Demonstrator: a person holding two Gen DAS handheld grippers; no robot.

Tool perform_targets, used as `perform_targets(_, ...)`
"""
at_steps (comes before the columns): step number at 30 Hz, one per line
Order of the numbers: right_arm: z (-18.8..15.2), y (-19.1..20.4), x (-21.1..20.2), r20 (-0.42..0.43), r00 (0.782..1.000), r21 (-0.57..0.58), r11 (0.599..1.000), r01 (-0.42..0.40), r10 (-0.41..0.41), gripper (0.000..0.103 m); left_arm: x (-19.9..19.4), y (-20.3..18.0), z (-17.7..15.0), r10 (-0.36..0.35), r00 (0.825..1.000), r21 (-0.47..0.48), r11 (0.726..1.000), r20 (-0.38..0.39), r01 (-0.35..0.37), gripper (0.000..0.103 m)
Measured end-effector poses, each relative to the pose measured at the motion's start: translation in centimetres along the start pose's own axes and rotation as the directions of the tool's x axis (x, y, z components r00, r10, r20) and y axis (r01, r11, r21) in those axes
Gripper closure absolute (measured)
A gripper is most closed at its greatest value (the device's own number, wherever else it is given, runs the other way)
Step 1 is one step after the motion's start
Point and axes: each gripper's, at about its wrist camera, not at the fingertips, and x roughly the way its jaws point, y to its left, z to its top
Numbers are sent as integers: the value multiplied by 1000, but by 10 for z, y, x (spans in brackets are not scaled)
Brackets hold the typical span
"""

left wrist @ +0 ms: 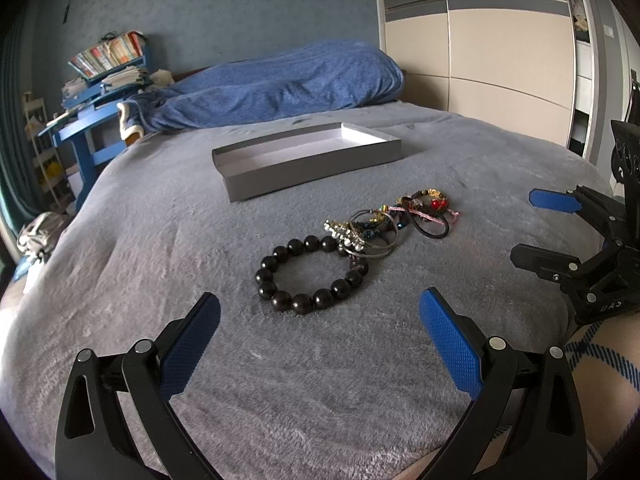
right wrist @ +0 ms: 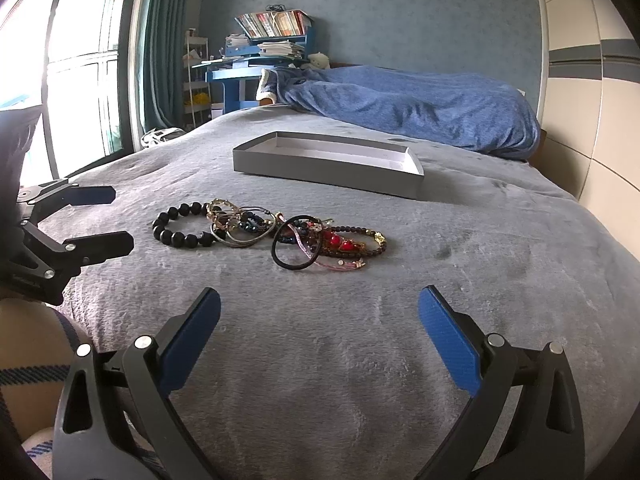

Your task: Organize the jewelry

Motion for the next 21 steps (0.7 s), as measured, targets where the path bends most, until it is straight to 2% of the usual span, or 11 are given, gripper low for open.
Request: perform_targets(21,-1,-1,1,0,1000,3,1000,-6,6,5,-1,0,0,1,1000,0,1000,-2,-1,4)
